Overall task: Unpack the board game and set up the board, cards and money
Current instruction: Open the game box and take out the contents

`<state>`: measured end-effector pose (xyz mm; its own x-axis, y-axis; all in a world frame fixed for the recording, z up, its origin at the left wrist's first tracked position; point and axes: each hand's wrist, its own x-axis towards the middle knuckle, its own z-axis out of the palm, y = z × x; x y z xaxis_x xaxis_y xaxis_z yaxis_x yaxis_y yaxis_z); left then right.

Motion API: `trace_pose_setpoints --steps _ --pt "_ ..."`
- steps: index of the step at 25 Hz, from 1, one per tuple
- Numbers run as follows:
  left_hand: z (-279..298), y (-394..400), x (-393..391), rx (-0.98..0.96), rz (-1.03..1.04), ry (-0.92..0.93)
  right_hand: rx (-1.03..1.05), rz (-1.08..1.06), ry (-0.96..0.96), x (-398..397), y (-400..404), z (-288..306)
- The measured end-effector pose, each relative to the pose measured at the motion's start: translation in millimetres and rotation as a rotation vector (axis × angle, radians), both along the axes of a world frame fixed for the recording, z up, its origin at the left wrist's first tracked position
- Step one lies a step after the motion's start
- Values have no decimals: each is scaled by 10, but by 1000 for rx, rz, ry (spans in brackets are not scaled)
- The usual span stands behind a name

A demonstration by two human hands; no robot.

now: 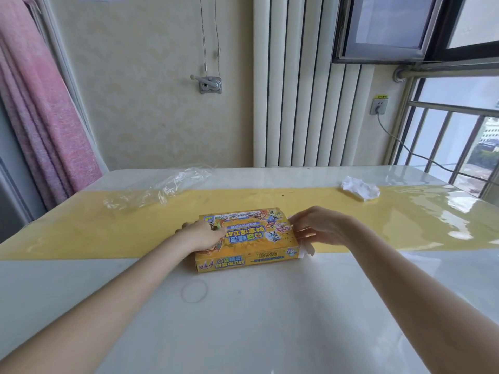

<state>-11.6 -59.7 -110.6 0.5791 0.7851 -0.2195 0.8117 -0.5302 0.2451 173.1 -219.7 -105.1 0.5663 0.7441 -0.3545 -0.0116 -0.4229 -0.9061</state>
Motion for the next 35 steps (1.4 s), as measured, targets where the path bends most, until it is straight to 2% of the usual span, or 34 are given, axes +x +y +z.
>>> trace_pose_setpoints --steps 2,5,8,14,20,24,28,30,35 --pt "-58 35 -9 -220 58 -225 46 -44 34 -53 61 9" --pt "-65 96 -2 -398 174 -715 213 -139 118 -74 96 19" --pt "94 145 9 -517 183 -929 272 -175 166 -66 61 113" --pt "237 266 17 -572 154 -1019 294 -218 279 -117 106 282" --pt "344 320 -61 -705 170 -1081 337 -253 253 -169 190 423" --pt "327 603 -300 -666 235 -1118 398 -342 266 12 76 424" --pt "318 665 -374 -665 224 -1152 305 -236 84 -96 101 418" --pt "366 662 -348 -649 229 -1141 293 -252 73 -146 135 417" --pt "688 951 -443 -581 338 -1271 501 -438 122 44 32 466"
